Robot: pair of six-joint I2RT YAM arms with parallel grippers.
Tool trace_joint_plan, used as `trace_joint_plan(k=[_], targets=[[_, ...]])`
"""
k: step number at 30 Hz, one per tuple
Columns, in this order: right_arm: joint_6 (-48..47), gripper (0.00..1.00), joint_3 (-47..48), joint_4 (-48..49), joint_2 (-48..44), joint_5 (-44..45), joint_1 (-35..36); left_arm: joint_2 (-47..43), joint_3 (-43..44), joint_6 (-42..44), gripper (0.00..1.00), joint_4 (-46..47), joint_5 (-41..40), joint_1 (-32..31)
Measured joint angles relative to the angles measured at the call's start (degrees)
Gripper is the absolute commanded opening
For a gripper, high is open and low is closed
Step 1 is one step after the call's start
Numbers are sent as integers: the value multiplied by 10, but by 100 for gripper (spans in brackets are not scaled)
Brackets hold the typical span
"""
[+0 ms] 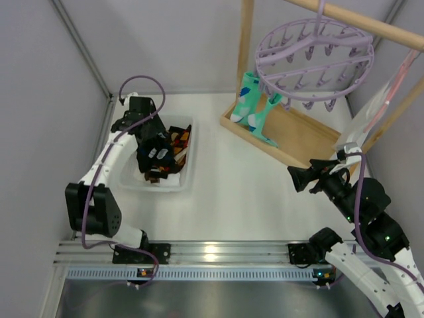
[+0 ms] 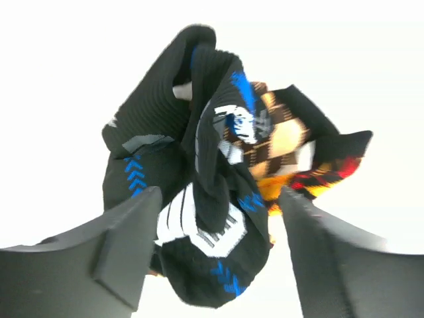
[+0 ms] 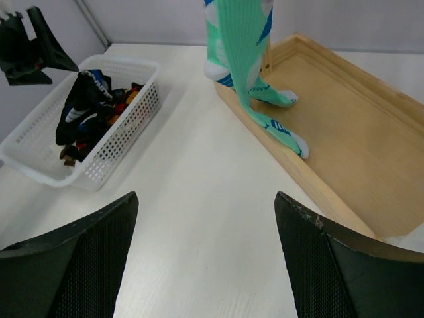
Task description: Remove the socks clipped to the hanger
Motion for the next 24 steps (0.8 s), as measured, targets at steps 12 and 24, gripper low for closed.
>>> trace_joint_plan(k=[12,24], targets=[[4,90,0,-28,-50,13,0,-121,-4,74,98,109,88,-217],[9,90,21,-48,-96,4,0,51,-53,213,98,469,127,-430]])
